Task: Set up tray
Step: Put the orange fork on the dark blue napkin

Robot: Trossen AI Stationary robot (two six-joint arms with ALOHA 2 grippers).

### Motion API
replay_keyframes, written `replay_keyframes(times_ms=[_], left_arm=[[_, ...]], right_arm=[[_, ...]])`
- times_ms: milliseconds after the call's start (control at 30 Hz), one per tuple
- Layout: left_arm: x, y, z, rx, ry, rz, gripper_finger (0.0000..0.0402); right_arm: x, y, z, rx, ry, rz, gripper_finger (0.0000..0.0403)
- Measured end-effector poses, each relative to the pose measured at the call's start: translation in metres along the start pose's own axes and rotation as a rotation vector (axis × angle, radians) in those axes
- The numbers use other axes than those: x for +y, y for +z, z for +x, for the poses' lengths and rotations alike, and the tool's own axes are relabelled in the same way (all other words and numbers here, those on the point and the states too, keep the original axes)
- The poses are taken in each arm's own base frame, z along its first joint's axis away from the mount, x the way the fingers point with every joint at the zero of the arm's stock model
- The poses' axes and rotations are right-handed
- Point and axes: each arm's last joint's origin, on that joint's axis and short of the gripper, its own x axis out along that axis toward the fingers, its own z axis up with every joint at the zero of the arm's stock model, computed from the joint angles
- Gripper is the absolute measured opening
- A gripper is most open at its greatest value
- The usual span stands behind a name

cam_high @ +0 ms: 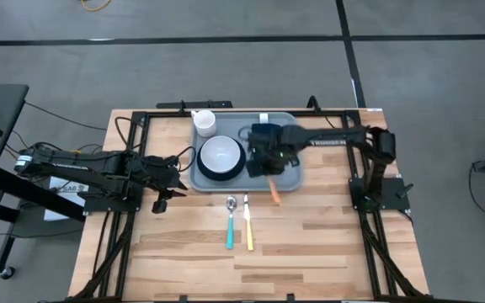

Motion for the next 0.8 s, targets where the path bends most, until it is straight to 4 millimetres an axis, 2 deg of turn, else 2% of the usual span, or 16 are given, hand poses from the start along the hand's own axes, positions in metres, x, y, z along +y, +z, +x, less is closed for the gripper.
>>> replay_keyframes(times_ms=[200,333,600,800], left_arm=[[0.000,0.000,0.000,0.001,0.000,0.000,0.0087],[0.000,0.000,0.000,0.003,0.000,0.000,0.0087],[0.000,0.000,0.000,0.005,0.001,0.000,0.0087],[0.000,0.000,0.000,0.005,0.001,0.000,0.0087]], right_arm=[[-0.014,0.056,0.004,-0.043,0.016,0.045,0.0012],[-0.020,0.081,0.012,-0.045,0.007,0.076,0.0019],[-0.032,0.102,0.046,0.013,-0.053,0.098,0.0018],[-0.038,0.116,0.047,-0.031,-0.024,0.120,0.0021]])
